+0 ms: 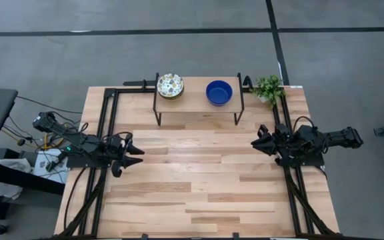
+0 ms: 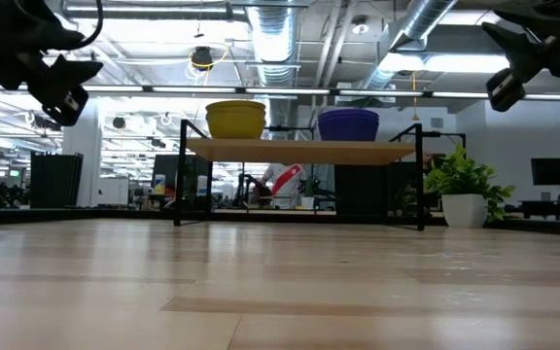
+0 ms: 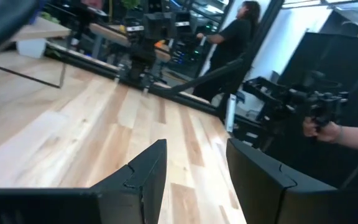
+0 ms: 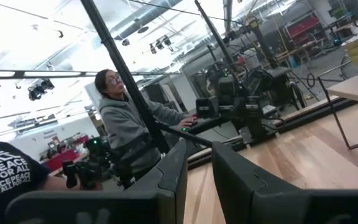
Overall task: Pick & Place Mini bowls
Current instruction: Return to Home Position
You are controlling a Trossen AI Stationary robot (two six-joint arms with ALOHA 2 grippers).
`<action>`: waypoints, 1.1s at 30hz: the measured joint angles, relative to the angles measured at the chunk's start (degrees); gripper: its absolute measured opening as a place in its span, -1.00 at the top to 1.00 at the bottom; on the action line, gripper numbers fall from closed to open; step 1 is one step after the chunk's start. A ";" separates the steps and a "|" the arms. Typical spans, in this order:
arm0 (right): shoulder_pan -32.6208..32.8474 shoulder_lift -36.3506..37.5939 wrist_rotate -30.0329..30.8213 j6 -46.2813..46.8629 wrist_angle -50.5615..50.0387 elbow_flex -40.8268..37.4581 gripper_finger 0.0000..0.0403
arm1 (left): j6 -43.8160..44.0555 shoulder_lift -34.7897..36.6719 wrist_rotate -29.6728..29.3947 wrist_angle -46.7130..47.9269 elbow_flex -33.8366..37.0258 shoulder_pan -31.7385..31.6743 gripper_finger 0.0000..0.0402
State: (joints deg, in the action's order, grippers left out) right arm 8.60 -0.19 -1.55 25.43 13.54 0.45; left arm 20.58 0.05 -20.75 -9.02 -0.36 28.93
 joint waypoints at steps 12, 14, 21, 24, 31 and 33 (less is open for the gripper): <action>0.02 0.00 -7.57 -3.45 -2.87 -0.02 0.69 | -0.66 -0.02 -3.24 3.92 0.00 0.00 0.18; 0.01 0.00 -7.56 -3.48 -4.09 -0.02 0.69 | -0.84 -0.04 -3.24 4.11 0.00 0.00 0.18; 0.00 0.00 -7.51 -3.45 -5.38 -0.04 0.69 | -0.75 -0.04 -3.24 4.07 0.00 0.00 0.18; 0.00 0.00 -7.49 -3.10 -5.41 -0.04 0.69 | -0.68 -0.04 -3.24 4.05 0.00 0.00 0.18; 0.00 0.00 -7.47 -2.97 -5.90 -0.04 0.69 | -0.77 -0.04 -3.24 3.85 0.00 0.00 0.18; 0.00 0.00 -7.47 -2.97 -5.90 -0.04 0.69 | -0.77 -0.04 -3.24 3.84 0.00 0.00 0.18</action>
